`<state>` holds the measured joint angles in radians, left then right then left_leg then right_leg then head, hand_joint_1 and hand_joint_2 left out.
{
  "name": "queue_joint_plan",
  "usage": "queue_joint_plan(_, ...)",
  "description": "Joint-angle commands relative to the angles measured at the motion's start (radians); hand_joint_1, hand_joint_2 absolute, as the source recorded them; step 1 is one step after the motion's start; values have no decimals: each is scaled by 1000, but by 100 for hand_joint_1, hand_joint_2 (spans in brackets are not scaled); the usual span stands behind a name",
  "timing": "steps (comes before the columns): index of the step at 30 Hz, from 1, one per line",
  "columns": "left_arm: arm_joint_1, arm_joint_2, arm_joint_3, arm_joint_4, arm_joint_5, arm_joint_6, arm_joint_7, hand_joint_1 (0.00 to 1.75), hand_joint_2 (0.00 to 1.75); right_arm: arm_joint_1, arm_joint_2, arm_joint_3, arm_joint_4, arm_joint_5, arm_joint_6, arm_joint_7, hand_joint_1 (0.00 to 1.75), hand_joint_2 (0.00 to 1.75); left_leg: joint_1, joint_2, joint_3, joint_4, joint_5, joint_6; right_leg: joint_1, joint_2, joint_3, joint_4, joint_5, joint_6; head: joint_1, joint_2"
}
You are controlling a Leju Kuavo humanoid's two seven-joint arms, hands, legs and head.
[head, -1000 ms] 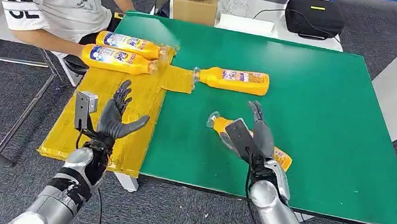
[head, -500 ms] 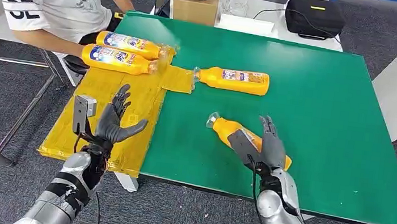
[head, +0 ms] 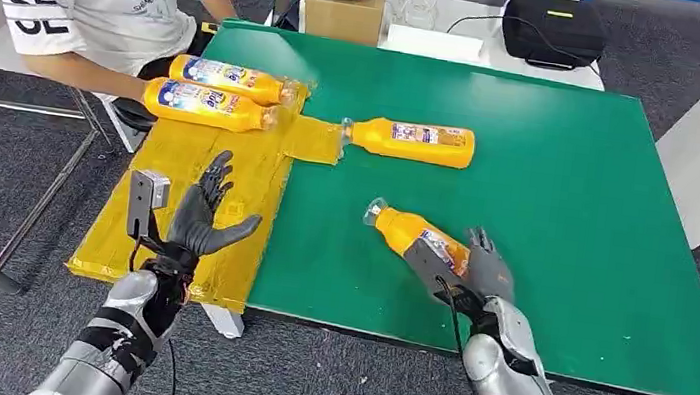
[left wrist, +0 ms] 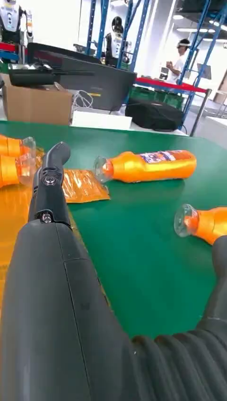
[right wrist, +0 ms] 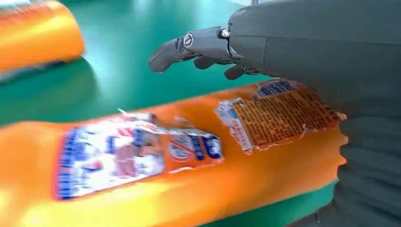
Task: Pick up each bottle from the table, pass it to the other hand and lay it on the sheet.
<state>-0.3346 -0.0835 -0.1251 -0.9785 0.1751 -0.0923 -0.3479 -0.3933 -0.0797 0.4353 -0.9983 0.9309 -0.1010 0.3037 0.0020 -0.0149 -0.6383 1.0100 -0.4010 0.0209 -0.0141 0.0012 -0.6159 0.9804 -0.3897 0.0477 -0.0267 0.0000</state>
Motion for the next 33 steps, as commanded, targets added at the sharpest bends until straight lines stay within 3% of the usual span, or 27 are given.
queue_joint_plan(1,-18,5,35,24,3,-18,8,0,175,-118,-37,39,185,34,99,21,134,175,0,2,3,0,-1,-1,0,1,2,0,-1,-1,0,0)
queue_joint_plan(2,-21,5,37,30,12,-34,11,0,175,-134,-41,50,203,28,136,13,175,175,0,2,4,0,-2,-1,0,1,4,0,-1,-2,0,0)
queue_joint_plan(6,-40,6,35,61,11,-48,0,0,175,-201,-56,88,281,-11,247,-57,175,175,0,2,4,0,-2,-1,0,1,3,0,-1,-1,0,0)
queue_joint_plan(9,-54,5,38,87,13,-51,-11,0,175,-242,-52,108,332,-54,260,-102,175,175,0,2,4,0,-1,-1,0,1,3,0,-1,-1,0,0)
queue_joint_plan(17,-55,5,38,89,13,-51,-13,0,175,-252,-49,119,339,-63,260,-102,175,175,0,2,6,0,-2,-1,1,0,5,0,-2,-2,0,0)
queue_joint_plan(19,-53,7,38,83,12,-47,-15,0,175,-258,-29,91,336,-130,245,-140,175,175,0,2,4,0,-1,-1,1,1,3,0,-1,-1,0,0)
queue_joint_plan(22,-45,9,38,65,11,-20,-17,0,175,-225,33,34,264,-260,114,-200,175,175,0,3,3,0,-1,-1,1,1,2,0,0,-1,0,0)
queue_joint_plan(28,-58,-4,-4,62,-38,65,0,0,175,-57,143,50,2,-259,-150,-271,175,175,1,6,5,0,-3,-2,2,3,3,1,-2,-2,0,0)
queue_joint_plan(32,-73,-14,-27,71,-49,79,2,0,175,-21,173,62,-36,-273,-195,-305,175,175,2,2,6,1,-4,-2,2,-1,5,1,-4,-3,0,0)
queue_joint_plan(33,-85,-16,-45,81,-45,73,1,0,175,-14,183,65,-43,-290,-230,-354,175,175,2,1,6,1,-4,-2,2,-1,4,2,-4,-3,0,0)
